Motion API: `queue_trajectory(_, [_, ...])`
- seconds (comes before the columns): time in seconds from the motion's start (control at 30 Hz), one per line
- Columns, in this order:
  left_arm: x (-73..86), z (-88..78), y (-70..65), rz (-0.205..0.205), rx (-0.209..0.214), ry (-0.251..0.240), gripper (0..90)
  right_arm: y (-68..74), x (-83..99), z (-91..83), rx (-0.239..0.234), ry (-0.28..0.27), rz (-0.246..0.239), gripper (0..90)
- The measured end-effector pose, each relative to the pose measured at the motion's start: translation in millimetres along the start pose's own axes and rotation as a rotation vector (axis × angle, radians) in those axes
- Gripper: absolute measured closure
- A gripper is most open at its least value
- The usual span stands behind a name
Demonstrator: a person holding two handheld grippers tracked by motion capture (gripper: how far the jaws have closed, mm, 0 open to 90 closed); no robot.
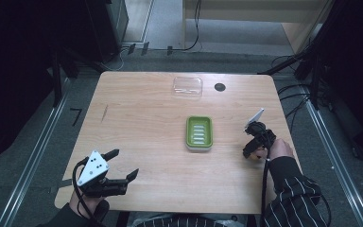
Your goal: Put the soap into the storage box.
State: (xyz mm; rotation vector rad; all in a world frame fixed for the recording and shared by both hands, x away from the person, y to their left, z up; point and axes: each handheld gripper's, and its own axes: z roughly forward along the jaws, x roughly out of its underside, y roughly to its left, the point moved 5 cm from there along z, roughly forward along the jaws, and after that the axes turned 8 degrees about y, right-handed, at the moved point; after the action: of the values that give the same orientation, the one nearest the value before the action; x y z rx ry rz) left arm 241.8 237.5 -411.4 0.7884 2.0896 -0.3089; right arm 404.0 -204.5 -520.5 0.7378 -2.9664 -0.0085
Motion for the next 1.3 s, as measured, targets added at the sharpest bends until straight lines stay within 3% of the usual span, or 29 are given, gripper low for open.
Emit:
queue_trajectory(0.9, [0.1,-0.3,-0.2,0.002,0.0,-0.001,13.6,-3.0,0.8,-1.7,0.002,-0.01,0.014,26.2])
queue_trajectory(1.03, [0.2,-0.3,-0.3,0.002,-0.001,0.0,13.6,-3.0,0.7,0.2,0.001,-0.009,0.013,24.6])
queue_trajectory(1.13, [0.2,-0.3,-0.4,0.002,-0.001,0.0,13.6,-3.6,2.0,2.1,-0.007,0.008,0.015,18.3])
queue_trajectory(1.3, [0.2,-0.4,-0.4,0.004,-0.001,0.0,13.6,-4.0,2.7,1.9,0.003,0.013,0.01,21.1])
